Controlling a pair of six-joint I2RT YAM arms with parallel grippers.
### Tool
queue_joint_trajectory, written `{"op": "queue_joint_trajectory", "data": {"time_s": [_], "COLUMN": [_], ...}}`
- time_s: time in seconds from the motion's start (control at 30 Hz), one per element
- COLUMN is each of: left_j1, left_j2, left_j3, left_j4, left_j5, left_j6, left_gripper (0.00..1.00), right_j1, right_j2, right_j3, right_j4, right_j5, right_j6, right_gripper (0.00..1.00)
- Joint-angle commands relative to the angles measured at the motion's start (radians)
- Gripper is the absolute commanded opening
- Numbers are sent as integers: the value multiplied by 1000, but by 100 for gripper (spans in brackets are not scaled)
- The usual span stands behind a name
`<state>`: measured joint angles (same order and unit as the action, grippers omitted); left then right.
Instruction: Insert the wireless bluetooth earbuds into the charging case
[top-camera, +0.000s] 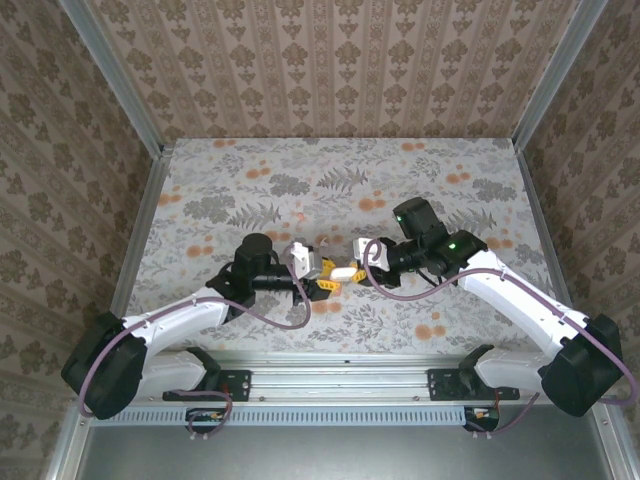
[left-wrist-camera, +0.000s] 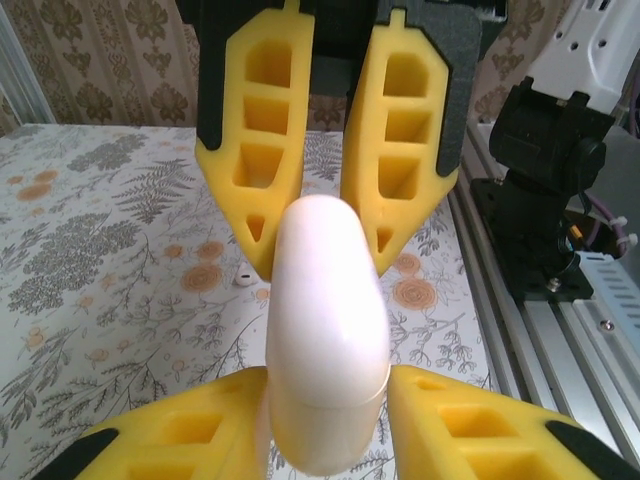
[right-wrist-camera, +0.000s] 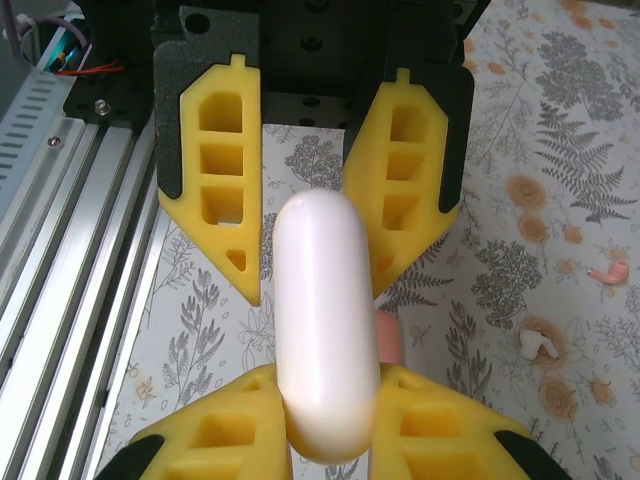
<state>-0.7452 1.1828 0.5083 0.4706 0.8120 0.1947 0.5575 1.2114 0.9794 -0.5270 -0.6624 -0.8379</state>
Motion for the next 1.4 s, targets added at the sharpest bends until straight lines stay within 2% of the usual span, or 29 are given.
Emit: {"op": "queue_joint_trajectory", "data": {"time_s": [0.0,0.17,0.37,0.4,0.47,0.5,0.63,0.9,1.2,1.37], "left_j1": [0,0,0,0,1,0,0,1,0,0], "left_j2": [-14,-8,-9,-9,-12,-12,-14,-17,-15,-18], "left_j3": [6,7,7,7,6,5,5,7,5,6], "left_j4": [59,69,63,60,54,53,44,23,14,14], "left_j5": [42,51,50,48,41,38,32,27,21,18], "left_j6": [-27,-34,-33,-31,-28,-25,-16,-5,-1,3], "left_gripper": [34,32,18,17,16,15,14,13,11,11], "right_j1": [1,0,-2,-3,-2,-2,-2,-11,-95,-108], "right_j2": [3,8,13,15,15,16,22,27,-22,-18], "right_j3": [-12,-13,-15,-16,-16,-16,-22,-19,-21,-22], "right_j4": [28,33,43,46,57,68,108,120,177,185], "right_j5": [-33,-43,-49,-46,-53,-64,-100,-96,-148,-106], "right_j6": [9,13,22,27,49,63,99,114,184,203], "right_gripper": [16,16,16,17,33,38,44,44,43,43]}}
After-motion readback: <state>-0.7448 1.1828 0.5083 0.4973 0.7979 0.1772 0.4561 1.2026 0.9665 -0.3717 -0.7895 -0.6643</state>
